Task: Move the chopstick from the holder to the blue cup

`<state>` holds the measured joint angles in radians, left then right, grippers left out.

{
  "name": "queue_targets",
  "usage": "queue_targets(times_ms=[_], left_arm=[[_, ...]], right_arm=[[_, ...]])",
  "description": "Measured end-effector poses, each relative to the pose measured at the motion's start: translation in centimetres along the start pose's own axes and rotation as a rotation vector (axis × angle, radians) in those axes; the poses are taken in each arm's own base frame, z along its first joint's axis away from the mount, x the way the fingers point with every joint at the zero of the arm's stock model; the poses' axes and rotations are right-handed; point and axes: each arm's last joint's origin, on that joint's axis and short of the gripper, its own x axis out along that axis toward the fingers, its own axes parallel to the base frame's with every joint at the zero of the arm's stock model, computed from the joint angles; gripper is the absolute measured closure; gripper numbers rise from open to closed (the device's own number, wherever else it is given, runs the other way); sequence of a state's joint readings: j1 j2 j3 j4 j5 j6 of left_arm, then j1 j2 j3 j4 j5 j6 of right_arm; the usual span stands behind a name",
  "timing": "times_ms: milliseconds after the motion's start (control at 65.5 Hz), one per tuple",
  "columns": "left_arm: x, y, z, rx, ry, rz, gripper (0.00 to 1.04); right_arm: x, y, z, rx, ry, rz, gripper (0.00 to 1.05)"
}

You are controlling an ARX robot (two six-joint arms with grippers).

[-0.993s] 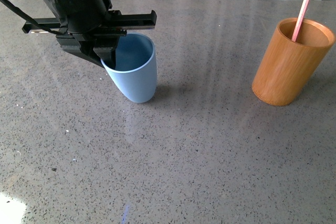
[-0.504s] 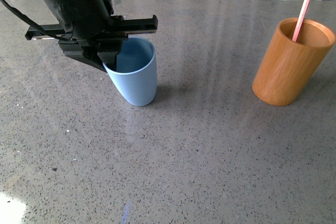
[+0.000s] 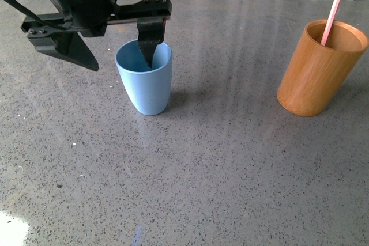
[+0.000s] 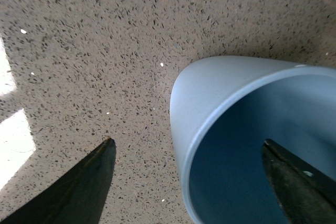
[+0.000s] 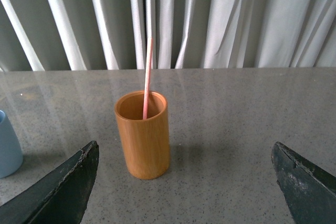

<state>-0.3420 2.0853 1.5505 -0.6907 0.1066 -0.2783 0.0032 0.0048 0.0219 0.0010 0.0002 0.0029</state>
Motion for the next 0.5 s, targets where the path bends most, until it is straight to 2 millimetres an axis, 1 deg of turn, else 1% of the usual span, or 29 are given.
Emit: queue_targets(times_ms=[31, 92, 153, 244, 321, 397, 504], left_arm=[[-0.4, 0.1, 0.0, 0.002, -0.009, -0.002, 0.07], [-1.2, 0.2, 0.0, -0.001, -0.029, -0.011, 0.10], [-2.1, 0.4, -0.1, -0.003, -0.048, -0.026, 0.09], [-4.1, 0.9, -0.5, -0.015, -0.097, -0.075, 0.09], [-6.0, 1.9, -1.0, -0.040, -0.171, -0.103, 0.09], [-7.1, 2.6, -1.3, -0.061, -0.235, -0.108, 0.09], [-9.1, 4.1, -1.8, -0.101, -0.377, -0.104, 0.09]], right_arm=[[0.0, 0.0, 0.0, 0.000, 0.000, 0.000, 0.09], [0.0, 0.0, 0.0, 0.000, 0.000, 0.000, 0.09], [0.0, 0.0, 0.0, 0.000, 0.000, 0.000, 0.09], [0.0, 0.0, 0.0, 0.000, 0.000, 0.000, 0.09], [0.0, 0.0, 0.0, 0.000, 0.000, 0.000, 0.09], [0.0, 0.0, 0.0, 0.000, 0.000, 0.000, 0.09], [0.0, 0.0, 0.0, 0.000, 0.000, 0.000, 0.09]])
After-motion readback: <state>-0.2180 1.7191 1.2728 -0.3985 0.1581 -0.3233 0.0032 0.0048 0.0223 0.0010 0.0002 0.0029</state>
